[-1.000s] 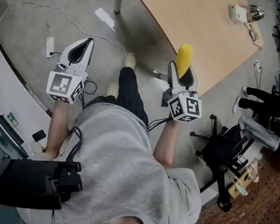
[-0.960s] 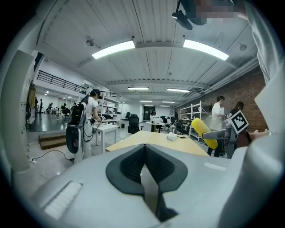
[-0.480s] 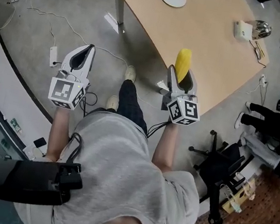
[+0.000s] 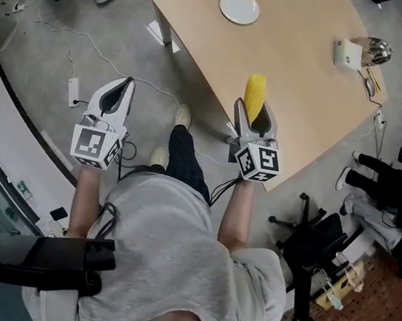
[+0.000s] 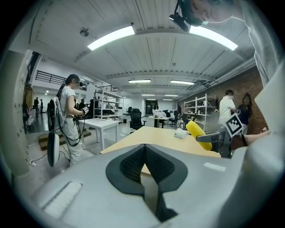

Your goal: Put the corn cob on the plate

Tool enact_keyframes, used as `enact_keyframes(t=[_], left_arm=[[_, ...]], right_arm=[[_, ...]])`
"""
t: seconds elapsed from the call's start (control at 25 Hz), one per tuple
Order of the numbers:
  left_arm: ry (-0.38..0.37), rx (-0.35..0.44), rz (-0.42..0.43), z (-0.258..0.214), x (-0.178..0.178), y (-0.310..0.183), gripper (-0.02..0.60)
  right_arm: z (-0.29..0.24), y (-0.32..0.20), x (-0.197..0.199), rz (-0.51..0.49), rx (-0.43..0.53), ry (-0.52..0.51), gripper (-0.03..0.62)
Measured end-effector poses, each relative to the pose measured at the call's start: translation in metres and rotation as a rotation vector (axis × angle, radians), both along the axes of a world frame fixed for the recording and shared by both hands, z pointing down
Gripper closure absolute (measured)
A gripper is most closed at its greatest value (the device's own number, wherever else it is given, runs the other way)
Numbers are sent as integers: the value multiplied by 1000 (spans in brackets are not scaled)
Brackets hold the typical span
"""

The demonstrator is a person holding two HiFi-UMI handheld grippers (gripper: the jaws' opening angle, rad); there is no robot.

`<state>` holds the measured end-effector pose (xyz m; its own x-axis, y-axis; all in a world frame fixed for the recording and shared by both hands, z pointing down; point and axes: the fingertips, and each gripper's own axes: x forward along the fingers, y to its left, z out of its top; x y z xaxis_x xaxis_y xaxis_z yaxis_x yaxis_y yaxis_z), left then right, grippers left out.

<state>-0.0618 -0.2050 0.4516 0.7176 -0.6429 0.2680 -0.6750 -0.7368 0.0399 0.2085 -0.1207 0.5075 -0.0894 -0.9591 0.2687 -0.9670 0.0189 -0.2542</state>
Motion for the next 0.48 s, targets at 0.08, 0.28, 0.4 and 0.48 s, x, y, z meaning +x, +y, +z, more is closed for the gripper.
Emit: enact_keyframes(t=[0.08,0.28,0.4,0.48], left_arm=[[-3,-9,-4,3,6,-8,561],[-15,-34,-12,11,17,-23,561],[-19,-42,-19,14,25,-33,561],[-22,-45,-25,14,32,-41,561]], right_arm=[[4,-11,6,-5,-10,-3,349],[12,-41,20,-17,-28,11,349],[18,-61,30,-23,-43,22,350],[23,-75,38,-30,-54,26,349]])
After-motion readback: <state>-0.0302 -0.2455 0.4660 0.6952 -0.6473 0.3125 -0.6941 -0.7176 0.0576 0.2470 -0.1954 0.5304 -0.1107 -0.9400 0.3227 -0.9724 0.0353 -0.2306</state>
